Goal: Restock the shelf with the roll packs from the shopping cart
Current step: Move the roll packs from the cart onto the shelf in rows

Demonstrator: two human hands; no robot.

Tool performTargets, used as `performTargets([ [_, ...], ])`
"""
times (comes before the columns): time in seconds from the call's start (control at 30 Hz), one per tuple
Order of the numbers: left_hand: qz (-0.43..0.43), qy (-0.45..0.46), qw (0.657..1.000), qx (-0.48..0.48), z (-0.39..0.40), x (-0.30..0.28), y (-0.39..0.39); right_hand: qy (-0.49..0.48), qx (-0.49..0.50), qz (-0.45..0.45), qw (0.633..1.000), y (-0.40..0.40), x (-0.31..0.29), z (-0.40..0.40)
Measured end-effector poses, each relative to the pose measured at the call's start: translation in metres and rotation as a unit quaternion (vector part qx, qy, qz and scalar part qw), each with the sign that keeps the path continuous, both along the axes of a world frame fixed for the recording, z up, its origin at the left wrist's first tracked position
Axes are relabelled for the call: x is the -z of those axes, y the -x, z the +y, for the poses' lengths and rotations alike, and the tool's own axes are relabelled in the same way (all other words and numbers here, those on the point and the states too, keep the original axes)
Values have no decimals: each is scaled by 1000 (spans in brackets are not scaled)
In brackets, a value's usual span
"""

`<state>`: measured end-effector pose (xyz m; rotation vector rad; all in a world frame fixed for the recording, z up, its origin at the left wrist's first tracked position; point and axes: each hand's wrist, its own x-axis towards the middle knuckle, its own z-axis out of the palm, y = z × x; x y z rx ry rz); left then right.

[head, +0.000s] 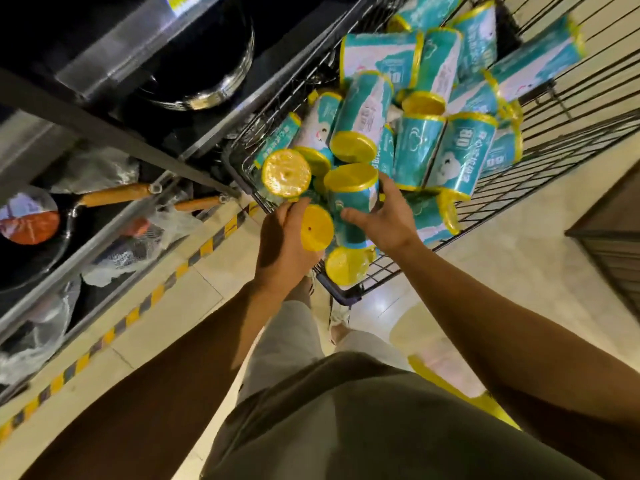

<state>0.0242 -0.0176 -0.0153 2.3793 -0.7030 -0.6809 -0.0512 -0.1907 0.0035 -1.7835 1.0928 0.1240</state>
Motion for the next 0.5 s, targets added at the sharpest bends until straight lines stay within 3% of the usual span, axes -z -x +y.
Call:
performTargets([
  [0.1, 90, 77, 990, -78, -4, -40, -6, -61, 48, -42, 996, 7, -20, -8],
  [0.2, 210, 184, 947, -157, 1, -74, -9, -128, 76, -97, 984, 18, -49, -17],
  [0.3, 255, 252, 913, -193, 10, -95, -12, -213, 89, -163, 959, 32, -77, -20],
  [0.4, 320, 328, 854, -248, 16, -122, 0, -312, 93, -213, 921, 44, -101, -15],
  [0.5, 334, 387, 810, -288, 16, -153, 23, -331, 64, -224, 914, 60, -128, -3],
])
